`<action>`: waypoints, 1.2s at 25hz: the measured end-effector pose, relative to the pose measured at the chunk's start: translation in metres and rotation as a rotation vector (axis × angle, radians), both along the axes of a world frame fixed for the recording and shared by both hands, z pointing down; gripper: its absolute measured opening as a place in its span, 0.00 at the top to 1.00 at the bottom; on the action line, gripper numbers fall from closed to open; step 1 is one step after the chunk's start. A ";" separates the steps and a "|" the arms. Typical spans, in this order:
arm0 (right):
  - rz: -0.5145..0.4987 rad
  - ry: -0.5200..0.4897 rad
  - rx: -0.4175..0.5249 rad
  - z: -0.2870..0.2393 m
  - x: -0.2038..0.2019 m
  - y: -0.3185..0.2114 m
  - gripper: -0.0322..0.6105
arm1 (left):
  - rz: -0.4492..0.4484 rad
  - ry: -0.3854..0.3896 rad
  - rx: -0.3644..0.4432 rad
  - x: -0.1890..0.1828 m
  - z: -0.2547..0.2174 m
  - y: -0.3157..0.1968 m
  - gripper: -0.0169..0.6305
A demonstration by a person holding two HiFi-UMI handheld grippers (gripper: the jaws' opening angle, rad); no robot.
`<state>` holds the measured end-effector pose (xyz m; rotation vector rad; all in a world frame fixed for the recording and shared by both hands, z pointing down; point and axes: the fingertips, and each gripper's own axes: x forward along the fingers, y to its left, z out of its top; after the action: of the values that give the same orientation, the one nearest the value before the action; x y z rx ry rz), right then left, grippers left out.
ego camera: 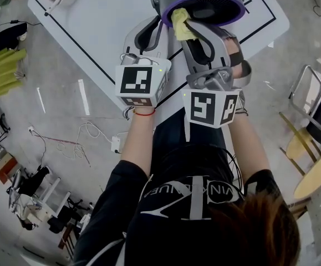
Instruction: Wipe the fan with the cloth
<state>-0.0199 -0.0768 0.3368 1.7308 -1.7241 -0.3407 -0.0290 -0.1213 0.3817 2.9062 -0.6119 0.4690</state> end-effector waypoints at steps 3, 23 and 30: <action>-0.016 0.011 0.016 -0.007 -0.003 -0.001 0.89 | 0.001 0.002 -0.002 -0.001 0.000 0.001 0.90; -0.053 0.044 0.036 -0.038 0.007 -0.003 0.87 | -0.008 -0.034 0.033 0.000 0.001 0.002 0.90; -0.036 0.021 0.046 -0.048 0.014 0.005 0.88 | -0.014 -0.045 0.044 0.000 0.000 0.002 0.90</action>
<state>-0.0054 -0.0721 0.2891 1.7245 -1.7463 -0.4166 -0.0288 -0.1194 0.3820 2.9385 -0.6563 0.5271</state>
